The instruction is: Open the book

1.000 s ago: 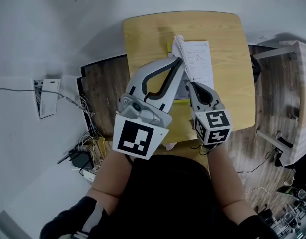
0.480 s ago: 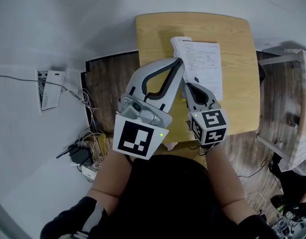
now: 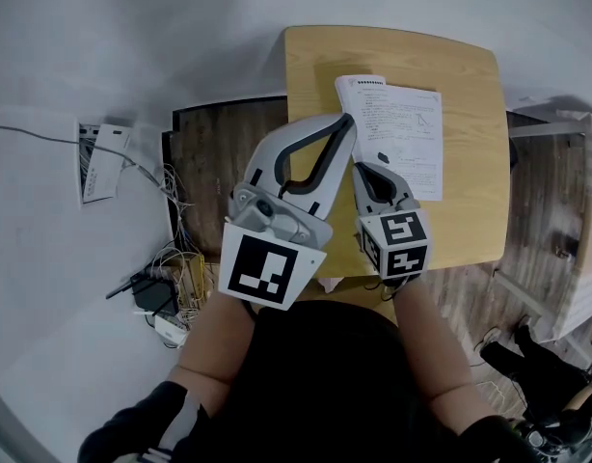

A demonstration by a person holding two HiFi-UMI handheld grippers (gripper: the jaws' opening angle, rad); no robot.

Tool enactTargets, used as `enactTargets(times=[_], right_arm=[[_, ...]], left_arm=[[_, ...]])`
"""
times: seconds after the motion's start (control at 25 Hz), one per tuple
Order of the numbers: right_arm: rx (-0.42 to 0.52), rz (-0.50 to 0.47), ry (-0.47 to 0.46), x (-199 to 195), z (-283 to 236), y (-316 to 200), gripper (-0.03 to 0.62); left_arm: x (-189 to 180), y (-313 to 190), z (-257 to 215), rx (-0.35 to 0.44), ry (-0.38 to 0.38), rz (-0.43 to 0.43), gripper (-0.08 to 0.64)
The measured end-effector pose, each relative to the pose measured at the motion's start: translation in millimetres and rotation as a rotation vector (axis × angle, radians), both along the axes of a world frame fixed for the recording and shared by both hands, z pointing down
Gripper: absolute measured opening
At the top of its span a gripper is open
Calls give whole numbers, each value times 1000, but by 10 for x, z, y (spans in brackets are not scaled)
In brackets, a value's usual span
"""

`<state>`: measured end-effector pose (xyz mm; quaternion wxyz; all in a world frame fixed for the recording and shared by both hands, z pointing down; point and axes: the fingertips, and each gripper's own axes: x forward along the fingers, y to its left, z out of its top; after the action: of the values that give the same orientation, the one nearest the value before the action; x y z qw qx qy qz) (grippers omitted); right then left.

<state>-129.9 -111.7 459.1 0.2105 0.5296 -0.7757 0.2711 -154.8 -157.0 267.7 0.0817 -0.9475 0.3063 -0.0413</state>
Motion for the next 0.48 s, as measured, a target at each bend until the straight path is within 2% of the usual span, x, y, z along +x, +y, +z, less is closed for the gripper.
enactTargets(times=[0.28, 0.48], right_arm=[[-9, -69, 32, -366, 149, -86, 31], [-54, -82, 35, -515, 418, -119, 31]], left_arm=[[-226, 9, 48, -4, 2, -16, 8], [-346, -18, 59, -8, 0, -24, 8]])
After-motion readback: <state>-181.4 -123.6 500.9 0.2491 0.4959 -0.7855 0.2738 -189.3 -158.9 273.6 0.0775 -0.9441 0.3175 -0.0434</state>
